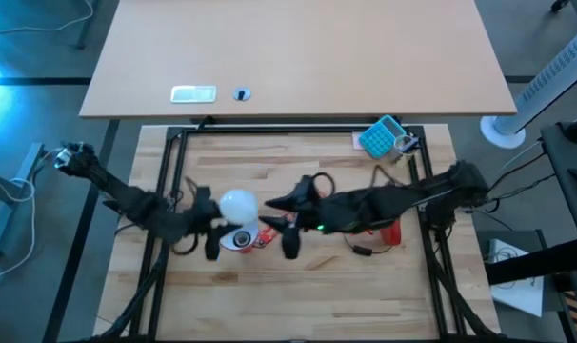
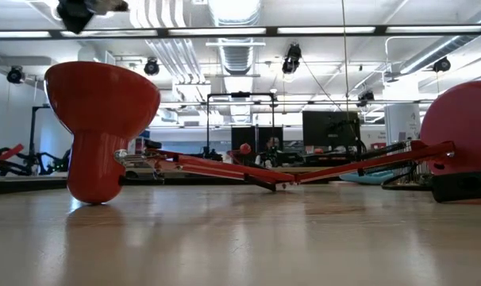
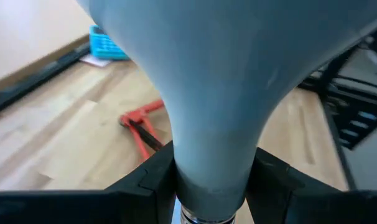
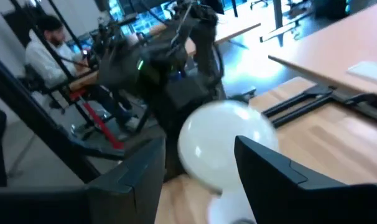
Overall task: Screw lightbulb
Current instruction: Insert the lightbulb into the orange desk lamp
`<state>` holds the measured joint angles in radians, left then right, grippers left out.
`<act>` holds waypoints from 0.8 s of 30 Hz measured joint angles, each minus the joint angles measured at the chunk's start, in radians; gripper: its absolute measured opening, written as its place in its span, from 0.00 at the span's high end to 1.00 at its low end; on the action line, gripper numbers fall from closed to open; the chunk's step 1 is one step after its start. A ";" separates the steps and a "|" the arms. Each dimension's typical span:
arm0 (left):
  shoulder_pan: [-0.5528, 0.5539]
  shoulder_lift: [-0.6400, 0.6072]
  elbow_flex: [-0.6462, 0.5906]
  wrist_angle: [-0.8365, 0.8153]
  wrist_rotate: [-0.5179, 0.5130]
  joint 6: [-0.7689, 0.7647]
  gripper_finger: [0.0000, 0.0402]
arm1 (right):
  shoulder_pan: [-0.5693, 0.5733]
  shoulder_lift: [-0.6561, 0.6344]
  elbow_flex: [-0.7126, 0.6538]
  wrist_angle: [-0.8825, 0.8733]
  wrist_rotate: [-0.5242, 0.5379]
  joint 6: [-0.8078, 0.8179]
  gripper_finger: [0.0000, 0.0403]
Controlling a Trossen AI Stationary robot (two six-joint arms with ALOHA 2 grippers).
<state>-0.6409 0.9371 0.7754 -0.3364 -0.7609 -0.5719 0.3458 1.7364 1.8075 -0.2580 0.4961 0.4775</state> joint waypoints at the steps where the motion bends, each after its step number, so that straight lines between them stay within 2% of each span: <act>1: -0.044 0.000 -0.011 0.003 -0.033 -0.026 0.65 | 0.001 0.029 0.037 0.001 0.000 0.014 0.53; 5: -0.198 0.009 -0.052 0.008 -0.180 -0.097 0.65 | 0.002 0.145 0.196 0.003 0.003 0.039 0.53; 8: -0.247 0.017 -0.092 0.006 -0.231 -0.137 0.65 | 0.002 0.237 0.304 0.002 0.029 0.046 0.53; 12: -0.248 0.022 -0.133 0.026 -0.246 -0.197 0.64 | -0.004 0.339 0.412 -0.009 0.038 0.048 0.53; 16: -0.238 0.023 -0.184 0.052 -0.251 -0.205 0.64 | -0.028 0.403 0.477 -0.108 0.056 0.048 0.53; 20: -0.223 0.023 -0.236 0.084 -0.254 -0.287 0.65 | -0.062 0.430 0.473 -0.168 0.054 0.062 0.53; 24: -0.192 0.031 -0.277 0.143 -0.254 -0.281 0.65 | -0.097 0.425 0.450 -0.178 0.051 0.065 0.53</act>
<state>-0.8324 0.9683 0.4984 -0.1935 -1.0151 -0.8526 0.2489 2.1615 2.2571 -0.4356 0.5471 0.5422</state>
